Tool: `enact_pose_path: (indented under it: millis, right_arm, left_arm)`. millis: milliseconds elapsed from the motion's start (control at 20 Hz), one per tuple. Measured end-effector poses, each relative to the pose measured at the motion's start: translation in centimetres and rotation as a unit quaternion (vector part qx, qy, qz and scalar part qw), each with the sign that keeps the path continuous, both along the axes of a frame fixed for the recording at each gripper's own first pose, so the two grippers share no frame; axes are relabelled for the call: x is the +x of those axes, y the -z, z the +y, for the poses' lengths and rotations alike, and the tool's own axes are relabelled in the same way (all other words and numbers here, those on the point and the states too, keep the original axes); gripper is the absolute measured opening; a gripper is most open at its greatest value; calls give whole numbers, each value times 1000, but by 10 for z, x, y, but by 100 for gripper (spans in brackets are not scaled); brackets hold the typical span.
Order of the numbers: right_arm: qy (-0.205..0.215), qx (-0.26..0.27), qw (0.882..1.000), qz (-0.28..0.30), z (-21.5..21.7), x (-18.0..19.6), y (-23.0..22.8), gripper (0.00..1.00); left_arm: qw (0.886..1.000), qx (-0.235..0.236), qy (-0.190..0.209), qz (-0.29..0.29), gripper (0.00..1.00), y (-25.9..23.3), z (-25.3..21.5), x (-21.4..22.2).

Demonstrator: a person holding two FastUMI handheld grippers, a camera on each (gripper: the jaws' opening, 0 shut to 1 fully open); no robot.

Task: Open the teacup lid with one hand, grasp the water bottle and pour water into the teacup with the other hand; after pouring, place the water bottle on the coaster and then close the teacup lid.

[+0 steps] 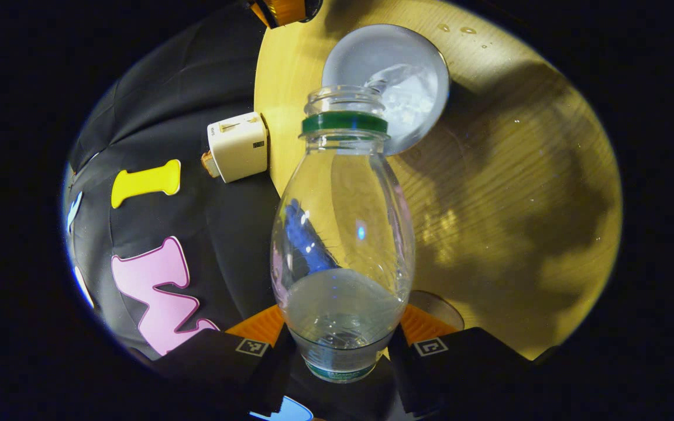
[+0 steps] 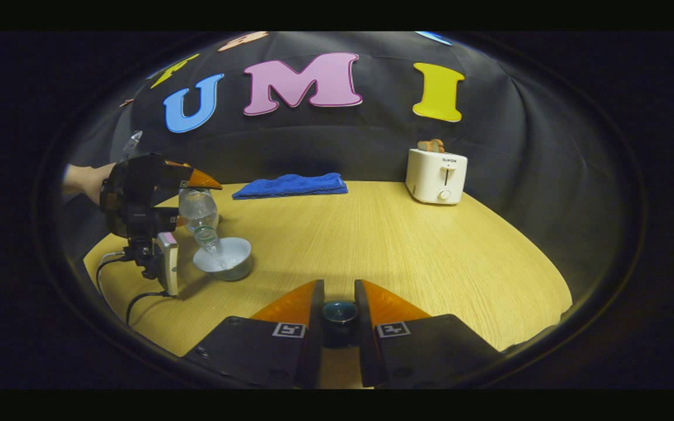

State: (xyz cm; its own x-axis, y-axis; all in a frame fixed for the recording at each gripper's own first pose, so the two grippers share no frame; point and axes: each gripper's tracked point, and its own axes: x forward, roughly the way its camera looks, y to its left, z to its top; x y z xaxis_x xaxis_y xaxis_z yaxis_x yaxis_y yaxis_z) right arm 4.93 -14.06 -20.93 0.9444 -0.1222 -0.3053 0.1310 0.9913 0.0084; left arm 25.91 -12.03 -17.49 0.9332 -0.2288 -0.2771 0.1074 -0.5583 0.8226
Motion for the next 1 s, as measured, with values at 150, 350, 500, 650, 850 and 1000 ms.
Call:
enact_pose_path:
  millis: [150,350,500,650,850,1000]
  right_arm:
    - [-4,-1,1000,-1,2,2,0,29]
    - [-12,-9,1000,-3,1,5,-2,29]
    - [-11,-10,1000,-2,-1,5,-3,29]
    - [-9,-8,1000,-2,-1,5,-4,34]
    - [-14,-1,1000,-2,1,5,-5,24]
    - [-17,-3,1000,-4,1,5,-8,31]
  left_arm:
    - [1000,20,7,-13,74,-5,-1,3]
    - [999,40,21,-26,75,-13,-5,5]
    - [997,56,34,-43,75,-19,-9,5]
    - [995,74,43,-52,75,-24,-13,5]
    - [993,89,53,-61,74,-26,-16,5]
    - [991,101,60,-67,75,-29,-18,5]
